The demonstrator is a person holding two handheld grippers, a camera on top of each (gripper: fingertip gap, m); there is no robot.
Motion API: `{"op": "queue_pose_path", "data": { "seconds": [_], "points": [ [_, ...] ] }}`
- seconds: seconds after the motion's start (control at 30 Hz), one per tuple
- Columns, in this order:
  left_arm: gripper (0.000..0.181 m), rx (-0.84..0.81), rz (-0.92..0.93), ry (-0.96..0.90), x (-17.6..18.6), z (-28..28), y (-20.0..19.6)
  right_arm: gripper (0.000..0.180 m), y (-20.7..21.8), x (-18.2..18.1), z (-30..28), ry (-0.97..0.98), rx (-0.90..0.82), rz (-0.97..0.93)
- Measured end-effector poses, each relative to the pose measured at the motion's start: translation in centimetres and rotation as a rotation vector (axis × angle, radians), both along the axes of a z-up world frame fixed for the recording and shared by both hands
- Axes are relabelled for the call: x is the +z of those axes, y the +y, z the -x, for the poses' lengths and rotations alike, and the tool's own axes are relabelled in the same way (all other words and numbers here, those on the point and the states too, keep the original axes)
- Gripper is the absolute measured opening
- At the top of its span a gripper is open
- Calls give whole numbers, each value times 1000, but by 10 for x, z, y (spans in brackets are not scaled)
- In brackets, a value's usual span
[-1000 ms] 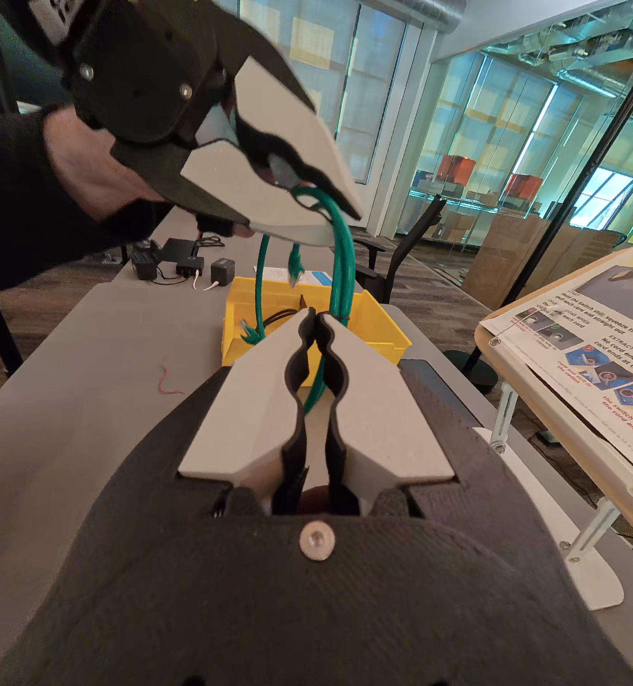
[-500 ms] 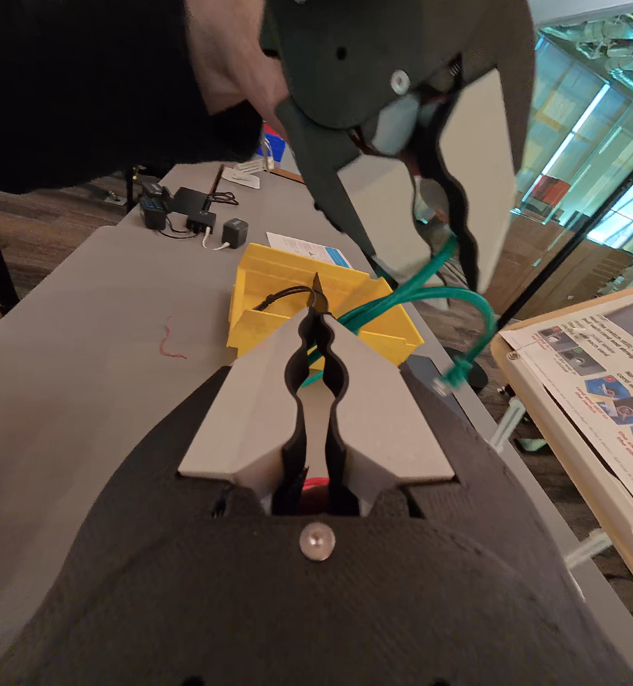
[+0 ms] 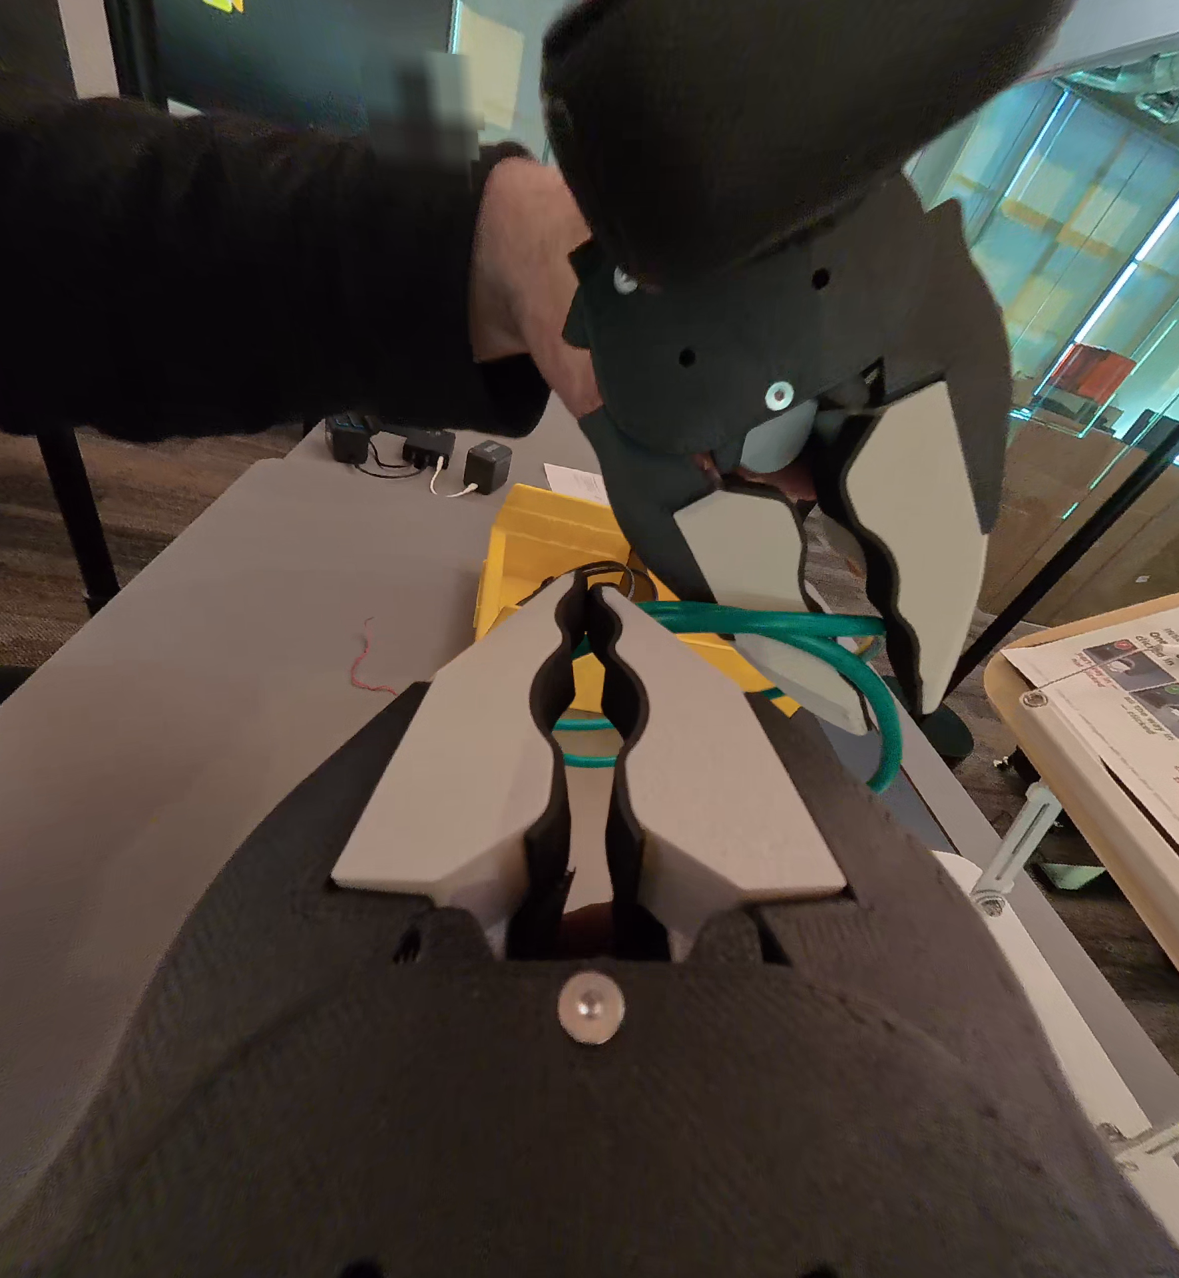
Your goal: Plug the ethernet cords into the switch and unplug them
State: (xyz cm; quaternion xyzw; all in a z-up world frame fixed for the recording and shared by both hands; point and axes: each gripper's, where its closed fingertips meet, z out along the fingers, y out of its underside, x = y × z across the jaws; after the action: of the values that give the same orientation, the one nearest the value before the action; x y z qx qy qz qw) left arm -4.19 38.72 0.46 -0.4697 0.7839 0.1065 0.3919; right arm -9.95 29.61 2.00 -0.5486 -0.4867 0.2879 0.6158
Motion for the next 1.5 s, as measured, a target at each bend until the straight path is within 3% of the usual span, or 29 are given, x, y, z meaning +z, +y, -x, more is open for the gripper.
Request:
{"op": "queue_pose_path", "data": {
  "seconds": [0.03, 0.13, 0.2, 0.4, 0.63, 0.77, 0.9, 1.2, 1.3, 1.5],
  "points": [
    [12, 18, -4, -35, 1, 0, 2, 0, 1, 1, 0, 7, -3, 3],
    [14, 114, -35, -149, 9, 12, 14, 0, 5, 3, -6, 30, -17, 16],
    [26, 189, -33, -238, 18, 27, 18, 0, 10, 7, -14, 69, -36, 34],
    [31, 286, 5, -535, 39, 57, -17, 0, 25, 16, -37, 170, -95, 80],
    [47, 261, 131, -575, -1, 31, -72, 0, 31, 23, -42, 258, -121, 130],
    [61, 295, 126, -574, -32, 11, -68, 0, 25, 31, -36, 311, -90, 147],
    [16, 295, 99, -603, -46, -1, -64, 0, 19, 35, -27, 318, -55, 150],
    [7, 277, 83, -559, -28, 19, -62, 0, 23, 47, -48, 372, -79, 121],
    [7, 274, 104, -499, -16, 31, -62, 23, 16, 53, -42, 307, -87, 64],
    [7, 239, 115, -387, -2, 56, -63, 46, 14, 45, -50, 88, -170, -150]
  ]
}}
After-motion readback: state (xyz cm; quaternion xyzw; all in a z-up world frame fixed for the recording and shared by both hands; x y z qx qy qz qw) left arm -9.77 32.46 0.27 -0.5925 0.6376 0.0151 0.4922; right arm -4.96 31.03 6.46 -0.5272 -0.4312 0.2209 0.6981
